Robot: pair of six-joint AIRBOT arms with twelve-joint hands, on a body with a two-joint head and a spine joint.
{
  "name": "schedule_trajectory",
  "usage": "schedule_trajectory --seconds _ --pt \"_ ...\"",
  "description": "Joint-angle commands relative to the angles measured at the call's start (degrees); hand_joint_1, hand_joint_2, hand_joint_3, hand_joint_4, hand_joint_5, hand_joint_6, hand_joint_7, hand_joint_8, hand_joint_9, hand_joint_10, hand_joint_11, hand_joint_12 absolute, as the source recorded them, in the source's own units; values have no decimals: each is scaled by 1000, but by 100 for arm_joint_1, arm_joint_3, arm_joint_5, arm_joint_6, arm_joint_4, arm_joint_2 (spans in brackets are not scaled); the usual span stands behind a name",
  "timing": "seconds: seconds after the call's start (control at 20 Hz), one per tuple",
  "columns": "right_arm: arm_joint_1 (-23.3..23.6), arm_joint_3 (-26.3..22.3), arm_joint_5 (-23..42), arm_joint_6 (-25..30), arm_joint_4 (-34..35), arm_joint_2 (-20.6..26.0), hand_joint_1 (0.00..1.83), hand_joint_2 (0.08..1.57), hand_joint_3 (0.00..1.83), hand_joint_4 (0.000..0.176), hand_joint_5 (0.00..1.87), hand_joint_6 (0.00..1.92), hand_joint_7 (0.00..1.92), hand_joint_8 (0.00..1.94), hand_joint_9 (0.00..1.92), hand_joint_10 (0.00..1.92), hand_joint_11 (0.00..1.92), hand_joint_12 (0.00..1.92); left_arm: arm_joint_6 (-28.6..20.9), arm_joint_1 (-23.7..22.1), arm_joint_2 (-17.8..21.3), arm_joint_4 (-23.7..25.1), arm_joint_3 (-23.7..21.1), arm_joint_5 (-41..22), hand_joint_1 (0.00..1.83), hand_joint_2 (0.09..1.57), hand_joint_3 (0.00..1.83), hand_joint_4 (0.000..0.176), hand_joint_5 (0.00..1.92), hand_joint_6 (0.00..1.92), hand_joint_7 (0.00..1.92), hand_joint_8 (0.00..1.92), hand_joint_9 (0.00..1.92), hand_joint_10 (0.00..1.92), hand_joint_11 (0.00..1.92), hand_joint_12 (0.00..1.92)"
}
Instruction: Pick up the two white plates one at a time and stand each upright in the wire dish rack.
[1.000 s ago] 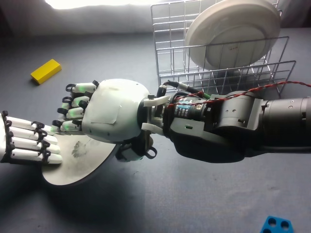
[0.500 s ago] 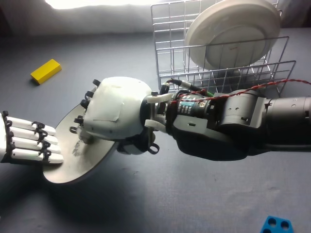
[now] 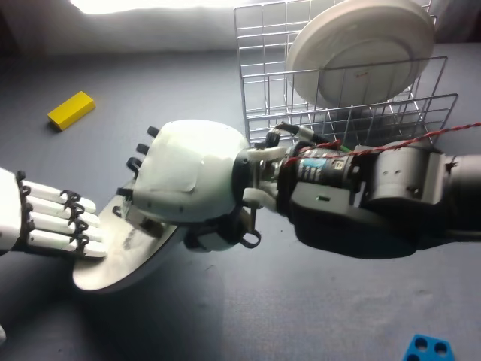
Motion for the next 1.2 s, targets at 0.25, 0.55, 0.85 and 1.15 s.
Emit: schedule_trajectory --seconds 0.25,0.55,0.85,1.15 --pt "404 -386 389 115 222 378 1389 1071 0 0 950 940 1089 791 1053 987 948 1008 -392 -863 340 -319 -85 -291 0 1002 1 0 54 3 0 0 0 0 0 0" --pt "759 -707 115 566 229 736 1389 1068 0 0 960 949 1122 744 1039 963 940 958 -763 -1148 549 -316 -62 -491 0 1007 3 0 58 4 0 0 0 0 0 0" --pt "975 -840 -227 1143 228 961 1394 1054 0 0 984 892 1151 681 1081 928 973 962 -1038 -1215 883 -327 -221 -614 0 1003 0 0 61 4 0 0 0 0 0 0" --pt "1042 -844 -377 1209 227 1006 1391 1063 0 0 962 926 1124 730 1067 954 957 990 -1133 -1180 1123 -323 -378 -619 0 1001 0 0 59 1 0 0 0 0 0 0"
